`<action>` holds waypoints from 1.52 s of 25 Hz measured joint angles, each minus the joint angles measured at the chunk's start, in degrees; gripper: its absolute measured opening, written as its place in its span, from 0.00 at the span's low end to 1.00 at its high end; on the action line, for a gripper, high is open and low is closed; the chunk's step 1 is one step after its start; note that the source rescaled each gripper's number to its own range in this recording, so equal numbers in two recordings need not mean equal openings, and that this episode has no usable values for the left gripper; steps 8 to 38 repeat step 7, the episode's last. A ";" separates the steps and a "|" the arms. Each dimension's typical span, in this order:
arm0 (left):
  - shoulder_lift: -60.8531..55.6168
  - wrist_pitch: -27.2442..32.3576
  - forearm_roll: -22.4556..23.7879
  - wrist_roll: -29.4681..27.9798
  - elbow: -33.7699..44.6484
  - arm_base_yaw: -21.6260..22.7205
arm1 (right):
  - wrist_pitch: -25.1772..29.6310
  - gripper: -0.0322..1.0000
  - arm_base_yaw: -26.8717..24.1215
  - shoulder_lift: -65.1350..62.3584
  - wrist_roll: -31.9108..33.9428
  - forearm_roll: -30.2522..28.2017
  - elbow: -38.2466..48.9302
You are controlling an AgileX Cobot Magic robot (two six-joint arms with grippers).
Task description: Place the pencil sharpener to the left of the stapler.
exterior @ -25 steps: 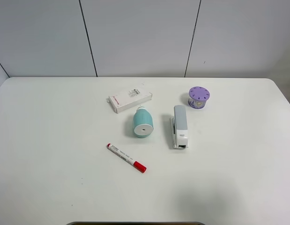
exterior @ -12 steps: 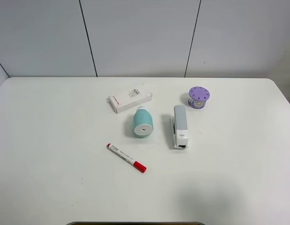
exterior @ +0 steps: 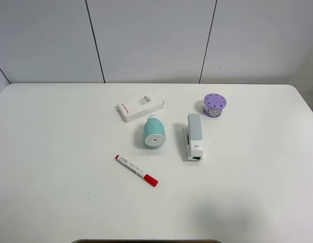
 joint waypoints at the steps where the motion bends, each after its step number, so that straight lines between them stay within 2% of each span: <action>1: 0.00 0.00 0.00 0.00 0.00 0.00 | 0.00 1.00 0.00 0.00 0.00 0.00 0.00; 38: 0.00 0.00 0.00 0.00 0.00 0.00 | 0.00 1.00 0.00 0.00 0.00 0.00 0.00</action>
